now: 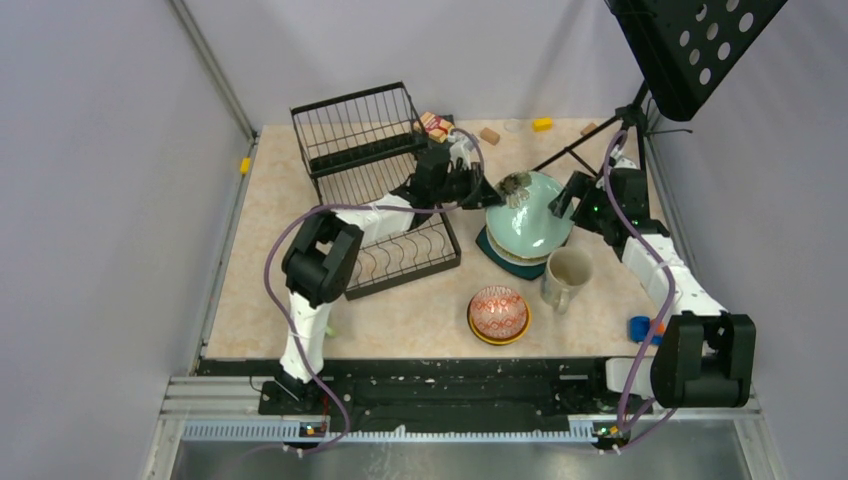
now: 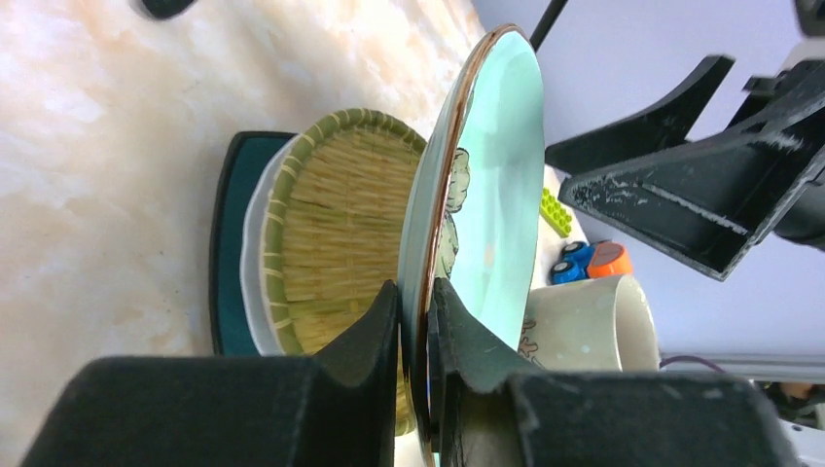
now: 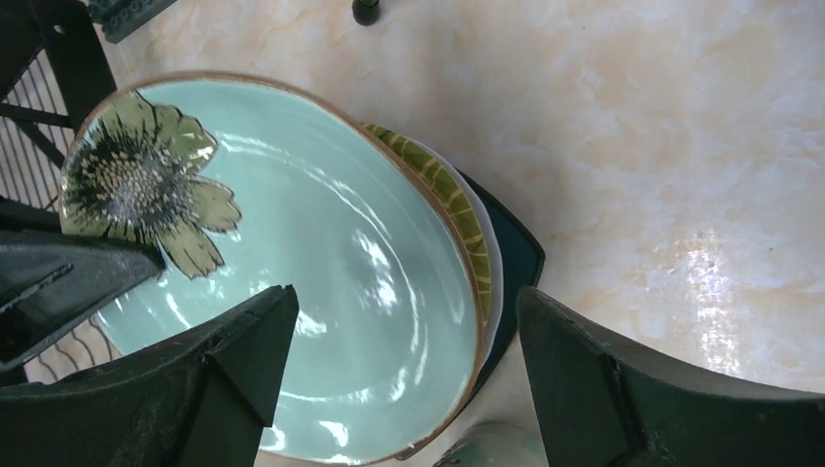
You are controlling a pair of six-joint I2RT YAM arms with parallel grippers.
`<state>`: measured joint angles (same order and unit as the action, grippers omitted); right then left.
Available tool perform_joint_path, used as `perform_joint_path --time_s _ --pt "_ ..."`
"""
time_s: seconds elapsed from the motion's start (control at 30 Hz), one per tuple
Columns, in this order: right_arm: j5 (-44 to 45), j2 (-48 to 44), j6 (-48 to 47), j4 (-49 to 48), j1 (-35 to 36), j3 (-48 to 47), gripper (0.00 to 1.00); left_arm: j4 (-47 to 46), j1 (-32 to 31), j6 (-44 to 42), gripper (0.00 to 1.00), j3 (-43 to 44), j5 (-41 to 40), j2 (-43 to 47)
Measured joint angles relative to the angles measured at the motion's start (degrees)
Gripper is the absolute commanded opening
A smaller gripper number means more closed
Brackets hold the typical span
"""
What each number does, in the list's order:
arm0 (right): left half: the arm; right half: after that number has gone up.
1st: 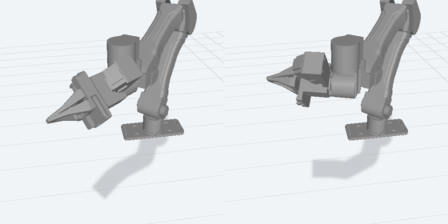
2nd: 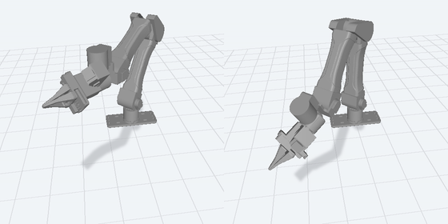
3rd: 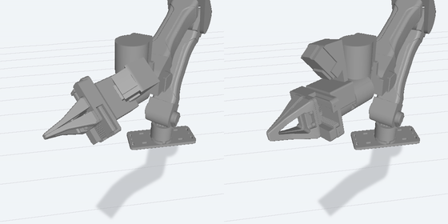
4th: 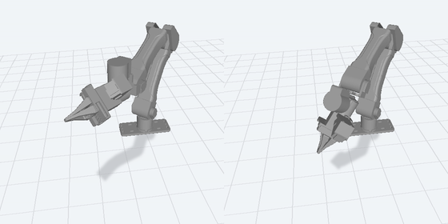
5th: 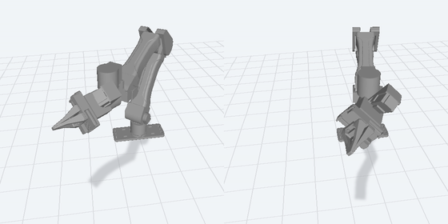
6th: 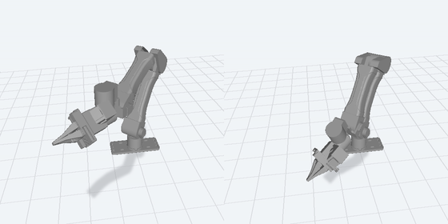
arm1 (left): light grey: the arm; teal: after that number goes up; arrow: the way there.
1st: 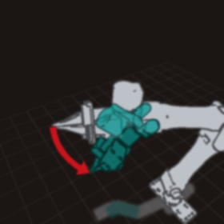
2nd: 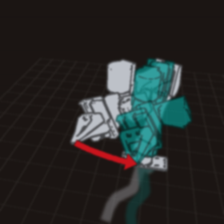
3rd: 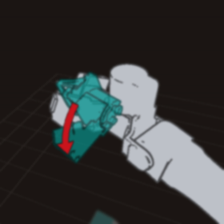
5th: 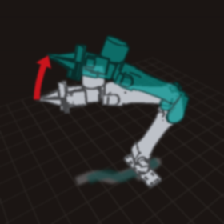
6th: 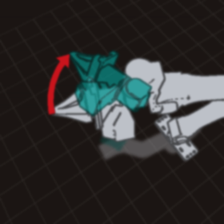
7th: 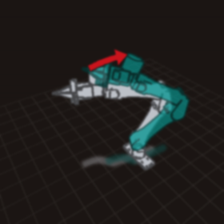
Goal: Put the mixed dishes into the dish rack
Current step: Pick up the plate at the center of the board.
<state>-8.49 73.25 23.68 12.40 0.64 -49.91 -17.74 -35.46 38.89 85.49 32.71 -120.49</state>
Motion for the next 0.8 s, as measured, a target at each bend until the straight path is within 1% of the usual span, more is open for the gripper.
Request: perform_joint_path --time_s 0.1,0.27,0.3,0.43,0.5,0.57,0.8 --pt "-1.62 -0.02 0.94 0.0 -0.02 0.0 0.86 -3.54 1.68 2.97 0.0 -1.33 0.68 0.11" --pt "-5.55 0.0 3.26 -0.52 -0.04 0.0 0.84 -5.88 3.65 4.55 0.0 -3.72 0.76 2.49" --pt "-5.81 0.0 3.43 -0.66 -0.07 0.0 0.83 -6.14 3.93 4.72 0.0 -4.17 0.79 3.3" --pt "-11.28 0.0 6.34 -3.26 -0.09 0.0 0.75 -7.87 4.55 5.35 0.0 -5.64 1.55 6.38" --pt "-14.25 0.0 8.15 -5.29 -0.09 0.02 0.73 -8.66 4.96 5.7 0.0 -6.03 2.38 7.67" --pt "-16.96 0.0 10.14 -8.0 -0.09 0.15 0.73 -9.16 5.35 5.88 0.0 -6.4 3.48 9.01" --pt "-28.92 0.04 20.59 -26.29 -0.17 5.07 0.63 -10.56 8.02 6.16 0.0 -7.58 8.44 11.78"
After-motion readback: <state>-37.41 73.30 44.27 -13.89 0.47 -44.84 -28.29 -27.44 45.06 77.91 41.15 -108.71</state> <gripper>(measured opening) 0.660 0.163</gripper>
